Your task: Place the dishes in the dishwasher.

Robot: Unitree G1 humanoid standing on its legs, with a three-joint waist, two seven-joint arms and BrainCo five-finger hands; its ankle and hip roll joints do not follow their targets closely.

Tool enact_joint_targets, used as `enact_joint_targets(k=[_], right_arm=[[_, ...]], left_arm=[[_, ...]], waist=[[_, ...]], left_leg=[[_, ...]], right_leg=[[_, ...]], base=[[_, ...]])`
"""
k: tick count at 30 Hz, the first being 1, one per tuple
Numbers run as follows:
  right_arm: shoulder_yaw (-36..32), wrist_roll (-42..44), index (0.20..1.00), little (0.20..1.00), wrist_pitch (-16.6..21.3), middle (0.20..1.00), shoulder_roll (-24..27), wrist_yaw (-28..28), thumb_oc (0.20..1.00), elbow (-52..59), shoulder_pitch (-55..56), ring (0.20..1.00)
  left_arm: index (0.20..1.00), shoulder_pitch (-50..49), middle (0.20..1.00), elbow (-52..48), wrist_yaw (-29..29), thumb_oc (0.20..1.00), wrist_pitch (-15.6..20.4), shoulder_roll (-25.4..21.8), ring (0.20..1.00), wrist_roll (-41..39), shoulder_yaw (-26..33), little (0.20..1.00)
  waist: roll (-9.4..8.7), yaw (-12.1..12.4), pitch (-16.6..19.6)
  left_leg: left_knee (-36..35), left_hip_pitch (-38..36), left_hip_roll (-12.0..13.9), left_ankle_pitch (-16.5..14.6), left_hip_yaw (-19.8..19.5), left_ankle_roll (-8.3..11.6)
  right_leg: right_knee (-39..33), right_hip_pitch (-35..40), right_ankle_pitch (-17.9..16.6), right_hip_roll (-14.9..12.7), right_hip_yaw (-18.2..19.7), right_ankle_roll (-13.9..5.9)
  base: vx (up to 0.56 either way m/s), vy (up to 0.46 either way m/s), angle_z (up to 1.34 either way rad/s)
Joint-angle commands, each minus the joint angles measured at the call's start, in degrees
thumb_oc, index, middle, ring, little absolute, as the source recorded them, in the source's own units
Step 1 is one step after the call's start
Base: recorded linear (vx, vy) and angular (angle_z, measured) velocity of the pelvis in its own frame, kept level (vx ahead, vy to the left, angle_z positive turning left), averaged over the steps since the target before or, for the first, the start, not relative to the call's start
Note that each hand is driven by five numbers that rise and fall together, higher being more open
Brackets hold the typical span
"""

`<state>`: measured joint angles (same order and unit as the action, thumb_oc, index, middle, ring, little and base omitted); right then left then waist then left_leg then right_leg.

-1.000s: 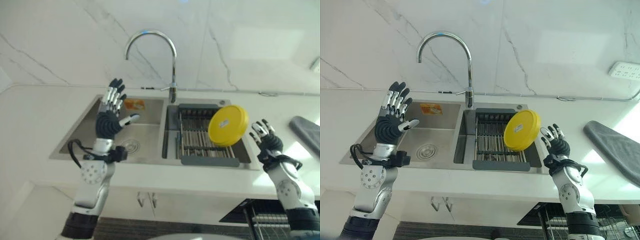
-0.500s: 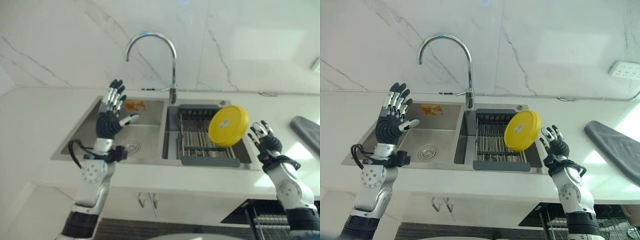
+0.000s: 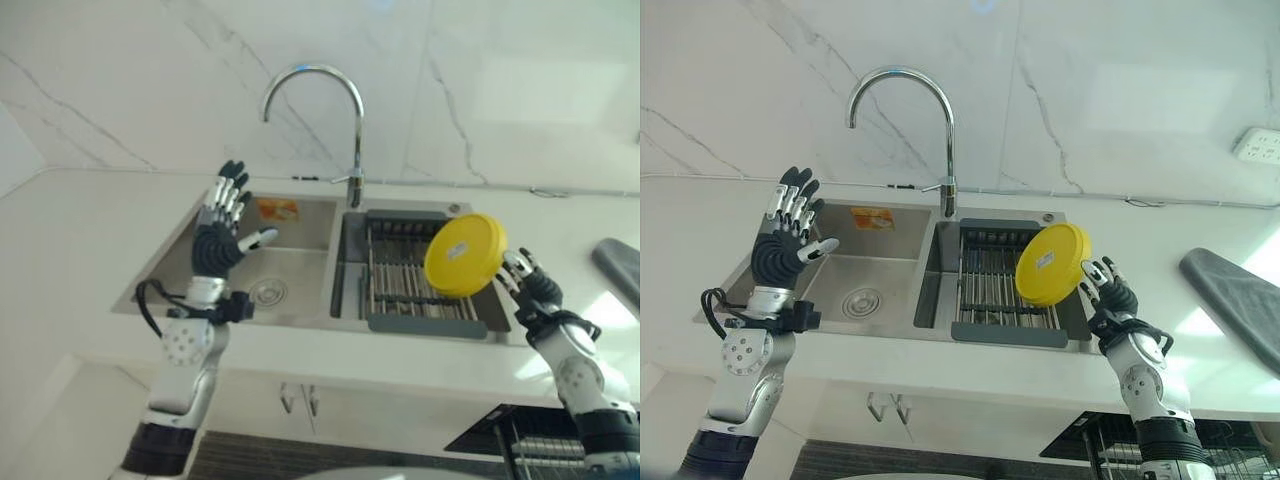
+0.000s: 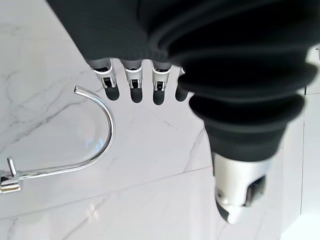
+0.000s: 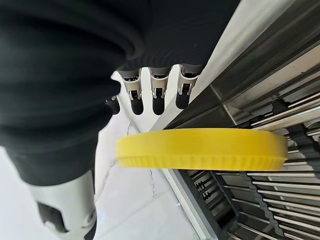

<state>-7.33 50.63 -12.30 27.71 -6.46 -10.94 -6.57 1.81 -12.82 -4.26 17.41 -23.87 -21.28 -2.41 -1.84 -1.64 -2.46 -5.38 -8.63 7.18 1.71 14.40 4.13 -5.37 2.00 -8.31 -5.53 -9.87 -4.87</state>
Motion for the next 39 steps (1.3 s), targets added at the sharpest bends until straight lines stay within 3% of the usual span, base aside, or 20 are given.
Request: enact_joint_targets(k=[1, 39], right_arm=[[-1.9, -0.2, 1.000, 1.000, 0.4, 1.000, 3.0, 1.2, 1.000, -2.5, -8.0, 1.000], [2.2, -2.0, 1.000, 1.000, -5.2, 1.000, 8.5, 1.9, 1.000, -11.4, -14.7, 1.000]], left_arm=[[1.000, 5.0, 1.000, 0.2, -0.2, 1.000, 1.3, -3.5, 1.000, 0.2, -1.2, 1.000], [1.000, 6.0, 1.000, 0.3, -1.3, 1.000, -1.0, -5.2, 1.000, -0.7, -2.4, 1.000]], waist=[[-0.81, 1.1, -1.5], [-1.09, 2.9, -2.2]], left_leg=[[0.4, -0.3, -0.1, -5.0, -1.6, -0.71], [0.4, -0.4, -0.5, -5.0, -2.5, -0.55]], right_leg=[[0.4, 5.6, 8.2, -0.9, -3.5, -2.01], [0.4, 6.5, 8.8, -0.7, -4.5, -1.67]], base=[[0.00, 0.000, 0.00], [0.00, 0.000, 0.02]])
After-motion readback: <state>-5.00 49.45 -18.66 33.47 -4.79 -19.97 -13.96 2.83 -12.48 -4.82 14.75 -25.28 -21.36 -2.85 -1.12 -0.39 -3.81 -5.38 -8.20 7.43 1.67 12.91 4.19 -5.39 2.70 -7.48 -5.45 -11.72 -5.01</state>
